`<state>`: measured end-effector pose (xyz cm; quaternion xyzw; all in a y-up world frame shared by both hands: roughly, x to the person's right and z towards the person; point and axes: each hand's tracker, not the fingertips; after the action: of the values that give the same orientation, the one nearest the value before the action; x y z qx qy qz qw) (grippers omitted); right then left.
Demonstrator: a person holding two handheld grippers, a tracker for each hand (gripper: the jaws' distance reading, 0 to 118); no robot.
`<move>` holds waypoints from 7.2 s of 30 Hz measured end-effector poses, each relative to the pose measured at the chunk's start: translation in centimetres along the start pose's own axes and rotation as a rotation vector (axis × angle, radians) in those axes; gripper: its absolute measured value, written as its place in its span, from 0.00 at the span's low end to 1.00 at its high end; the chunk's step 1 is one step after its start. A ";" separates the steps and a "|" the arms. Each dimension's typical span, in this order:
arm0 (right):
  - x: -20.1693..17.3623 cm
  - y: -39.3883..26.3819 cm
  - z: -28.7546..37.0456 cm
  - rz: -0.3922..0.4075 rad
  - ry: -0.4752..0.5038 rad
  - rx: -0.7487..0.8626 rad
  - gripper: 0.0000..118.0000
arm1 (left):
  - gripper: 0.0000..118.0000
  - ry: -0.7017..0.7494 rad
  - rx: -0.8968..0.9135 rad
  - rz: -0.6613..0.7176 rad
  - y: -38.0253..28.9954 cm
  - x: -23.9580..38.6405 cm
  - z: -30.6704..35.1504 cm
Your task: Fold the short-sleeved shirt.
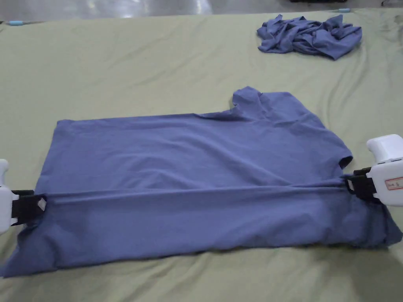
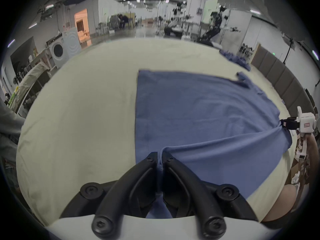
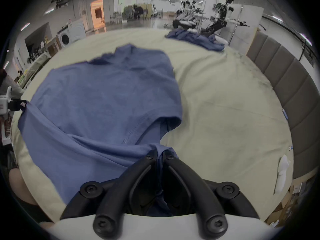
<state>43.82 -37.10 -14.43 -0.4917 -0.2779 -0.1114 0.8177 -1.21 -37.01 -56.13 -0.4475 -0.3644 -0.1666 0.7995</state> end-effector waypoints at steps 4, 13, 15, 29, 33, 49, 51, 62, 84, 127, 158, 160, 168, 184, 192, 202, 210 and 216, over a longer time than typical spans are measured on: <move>-0.2 -0.8 0.8 0.039 -0.111 0.081 0.66 | 0.28 0.016 0.072 0.028 -1.2 -0.5 0.2; 0.2 -8.4 14.9 -0.195 -0.090 0.434 0.33 | 0.94 0.070 0.389 0.076 -9.3 0.9 14.5; -1.0 -10.9 16.8 -0.183 0.035 0.451 0.06 | 0.70 0.135 0.473 0.066 -12.5 2.5 17.5; -9.7 -16.5 14.8 -0.075 0.076 0.301 0.06 | 0.81 0.151 0.432 0.105 -11.6 2.3 9.6; -10.4 -16.1 13.7 -0.035 0.060 0.276 0.06 | 0.96 0.105 0.171 0.118 -9.7 2.1 4.1; -5.3 -13.9 10.4 -0.141 -0.055 0.387 0.84 | 0.07 0.081 0.254 -0.008 -11.0 4.5 7.3; -3.5 -13.2 8.1 -0.162 -0.027 0.357 1.00 | 0.07 0.079 0.255 -0.014 -10.9 4.7 7.4; -3.4 -12.1 4.9 -0.229 0.039 0.271 0.07 | 0.07 0.093 0.204 -0.074 -10.8 6.3 7.7; -3.1 -21.9 12.5 -0.159 0.071 0.127 0.08 | 0.08 -0.091 0.039 -0.022 -20.6 3.5 12.2; -1.4 3.7 5.9 -0.008 0.093 0.210 0.14 | 0.02 -0.036 0.179 -0.060 3.3 3.1 -2.4; -0.7 -12.4 20.9 0.030 0.057 0.344 0.03 | 0.02 -0.185 0.209 -0.084 -11.6 1.3 17.6; -1.5 -15.3 20.0 0.038 0.045 0.293 0.03 | 0.02 -0.206 0.151 -0.026 -14.2 1.0 16.7; -2.7 -22.2 11.2 0.006 -0.088 0.172 0.04 | 0.16 -0.235 0.150 0.030 -20.7 0.3 11.1; -5.6 -23.8 26.3 -0.233 -0.088 0.572 0.02 | 0.00 -0.450 0.350 0.142 -20.8 -4.0 24.9; -13.0 -20.6 28.1 -0.081 0.052 0.520 0.02 | 0.29 -0.843 0.199 0.370 -19.3 -12.3 15.0; -15.5 -19.1 27.7 -0.101 0.065 0.480 0.02 | 1.00 -1.118 0.046 0.652 -17.9 -12.8 4.9; -17.1 -17.5 26.2 -0.083 0.103 0.448 0.02 | 1.00 -1.111 -0.031 0.532 -15.0 -6.8 1.8; -17.2 -16.6 26.3 -0.071 0.132 0.476 0.02 | 0.03 -0.827 -0.141 0.445 -14.9 -6.1 0.9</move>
<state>13.05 -24.03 -2.28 -0.2666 -0.2596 -0.1033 0.9224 -14.60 -44.72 -51.47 -0.5965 -0.5351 0.1765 0.5715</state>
